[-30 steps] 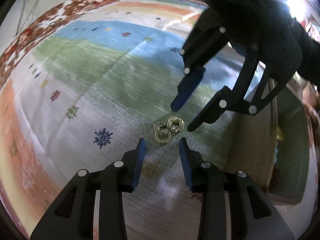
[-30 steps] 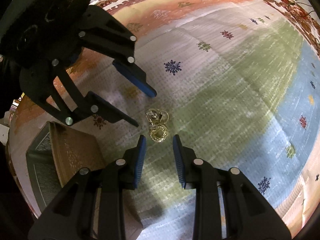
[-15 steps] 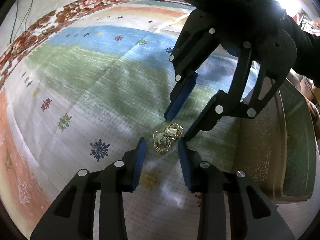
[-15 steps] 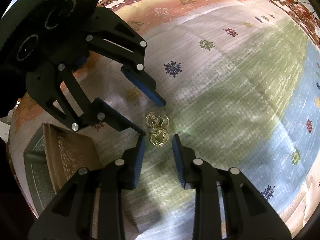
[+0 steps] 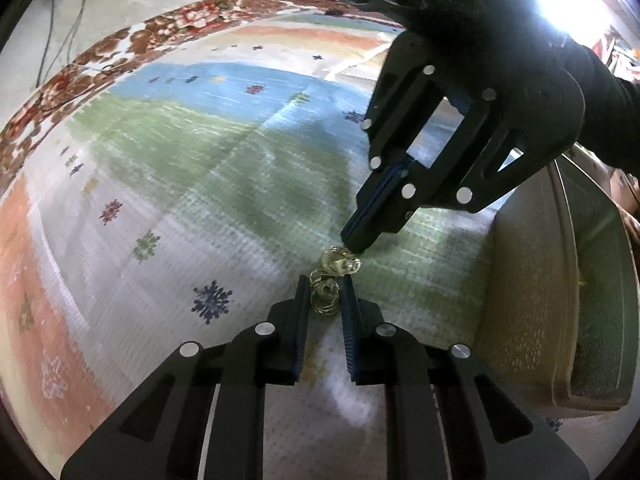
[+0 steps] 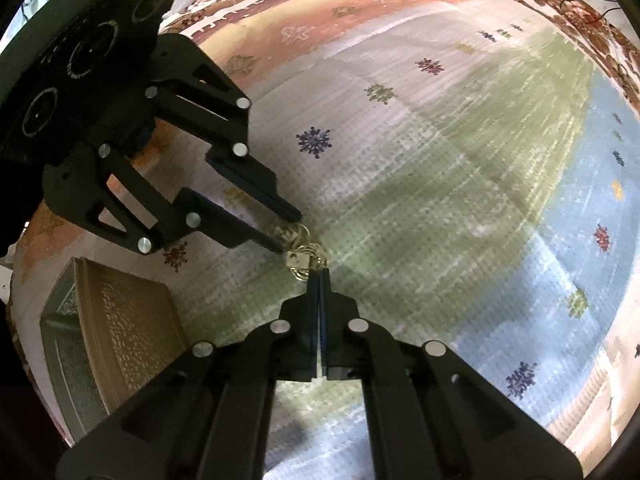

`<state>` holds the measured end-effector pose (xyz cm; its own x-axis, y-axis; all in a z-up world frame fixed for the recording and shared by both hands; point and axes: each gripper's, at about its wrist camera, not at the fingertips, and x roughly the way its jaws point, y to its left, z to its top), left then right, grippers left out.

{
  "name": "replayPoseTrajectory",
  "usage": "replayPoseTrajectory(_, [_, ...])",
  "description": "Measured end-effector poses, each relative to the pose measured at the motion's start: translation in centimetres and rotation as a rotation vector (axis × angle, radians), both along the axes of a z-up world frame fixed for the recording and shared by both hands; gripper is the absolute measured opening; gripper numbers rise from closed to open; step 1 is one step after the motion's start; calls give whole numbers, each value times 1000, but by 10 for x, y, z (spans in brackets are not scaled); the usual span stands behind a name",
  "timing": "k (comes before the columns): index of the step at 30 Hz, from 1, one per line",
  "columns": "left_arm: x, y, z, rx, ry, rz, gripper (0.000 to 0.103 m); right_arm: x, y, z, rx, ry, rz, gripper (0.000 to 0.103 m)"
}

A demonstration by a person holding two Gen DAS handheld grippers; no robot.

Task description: Organize jewelry

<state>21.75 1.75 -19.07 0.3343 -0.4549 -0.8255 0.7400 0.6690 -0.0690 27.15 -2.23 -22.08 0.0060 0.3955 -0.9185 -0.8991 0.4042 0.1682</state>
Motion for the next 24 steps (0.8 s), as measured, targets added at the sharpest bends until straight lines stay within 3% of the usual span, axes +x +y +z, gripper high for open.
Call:
replayPoseTrajectory(5, [-3,8,5,-19,-8,33,15,-4,-4,9,13,-5,-20,1])
replayPoseTrajectory(9, [-5,9,5,-27,-3,37,15,-11,1,13,25,-16,28,6])
replayPoseTrajectory(11, [-3,10,1,-24,1,43,15,-15,1,12,7,-37,26,32])
replayPoseTrajectory(12, [-3,11,1,-27,6,45,15,-15,3,11,-8,-64,25,37])
replayPoseTrajectory(19, [-3,13,1,-33,10,47,15,-15,3,10,4,-58,46,39])
replayPoseTrajectory(24, [-6,14,7,-37,-32,52,15,-25,2,13,12,-74,93,40])
